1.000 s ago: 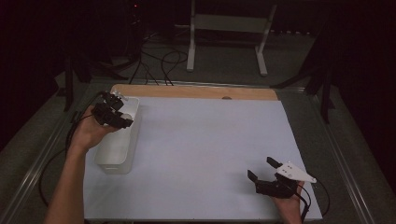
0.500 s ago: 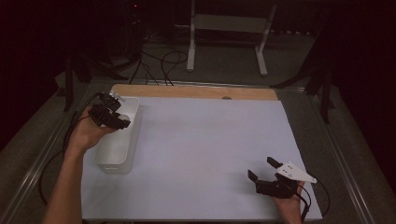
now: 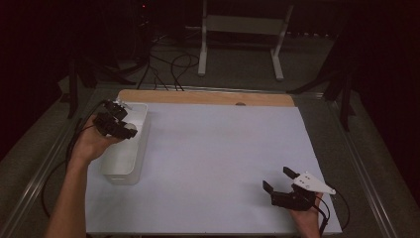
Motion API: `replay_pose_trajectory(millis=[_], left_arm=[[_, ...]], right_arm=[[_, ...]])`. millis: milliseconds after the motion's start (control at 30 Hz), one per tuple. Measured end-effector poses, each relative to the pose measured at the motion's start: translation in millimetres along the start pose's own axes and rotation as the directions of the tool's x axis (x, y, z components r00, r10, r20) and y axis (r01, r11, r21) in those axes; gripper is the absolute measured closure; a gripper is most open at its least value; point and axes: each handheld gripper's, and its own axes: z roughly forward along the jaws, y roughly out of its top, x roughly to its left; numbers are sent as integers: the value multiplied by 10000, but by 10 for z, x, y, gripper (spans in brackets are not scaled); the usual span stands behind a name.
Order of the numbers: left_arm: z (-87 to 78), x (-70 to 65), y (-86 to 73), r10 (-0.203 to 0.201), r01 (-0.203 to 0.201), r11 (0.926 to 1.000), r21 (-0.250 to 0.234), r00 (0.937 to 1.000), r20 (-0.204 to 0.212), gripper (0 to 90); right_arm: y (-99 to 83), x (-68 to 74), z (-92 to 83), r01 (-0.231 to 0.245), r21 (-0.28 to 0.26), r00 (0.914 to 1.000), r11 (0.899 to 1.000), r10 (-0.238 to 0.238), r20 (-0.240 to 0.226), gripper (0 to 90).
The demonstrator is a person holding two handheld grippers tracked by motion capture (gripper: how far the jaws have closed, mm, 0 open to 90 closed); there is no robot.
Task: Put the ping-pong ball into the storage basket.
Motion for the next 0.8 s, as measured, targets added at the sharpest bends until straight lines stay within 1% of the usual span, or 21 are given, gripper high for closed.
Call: replay_pose_trajectory(millis=[200, 267, 300, 333, 367, 400, 433, 467, 533, 567, 667, 800], left_arm=[[11, 10, -27, -89, 89, 10000, 7, 9999, 49, 505], [11, 12, -35, -95, 95, 10000, -3, 9999, 54, 480], [9, 18, -47, -179, 179, 9998, -69, 9998, -27, 444], [9, 18, -47, -179, 179, 9998, -69, 9998, -27, 389], [9, 16, -61, -349, 347, 9993, -151, 9993, -131, 291], [9, 16, -61, -349, 347, 9993, -151, 9993, -131, 223], [11, 25, -67, -507, 502, 9986, -145, 9981, -351, 223], [9, 34, -74, -570, 564, 9983, -166, 9976, -387, 130], [8, 50, -89, -768, 760, 9969, -220, 9964, -368, 68], [6, 55, -97, -786, 779, 9968, -202, 9961, -392, 43], [8, 62, -126, -824, 813, 9964, -258, 9957, -433, 26], [20, 74, -171, -841, 828, 9959, -359, 9958, -365, 14]], right_arm=[[-1, 1, 4, 8, 8, 10000, 10000, -8, 2, 76], [-1, 2, 6, 20, 18, 10000, 10000, -20, 19, 76], [-1, 2, 8, 18, 50, 10000, 10000, -18, 41, 76], [-2, 1, 8, 20, 66, 10000, 10000, -21, 47, 76], [-3, 0, 9, 18, 68, 10000, 10000, -19, 58, 76], [-3, 0, 9, 18, 68, 10000, 10000, -19, 58, 76], [-2, 0, 8, 27, 61, 10000, 10000, -27, 57, 76], [-1, 0, 7, 15, 51, 10000, 10000, -15, 51, 76], [-2, 0, 7, 21, 40, 10000, 10000, -21, 56, 76], [-1, -1, 6, 19, 34, 10000, 10000, -19, 58, 76], [-2, -2, 8, 6, 43, 10000, 10000, -6, 55, 76], [-3, 0, 10, 15, 48, 10000, 10000, -15, 52, 76]])
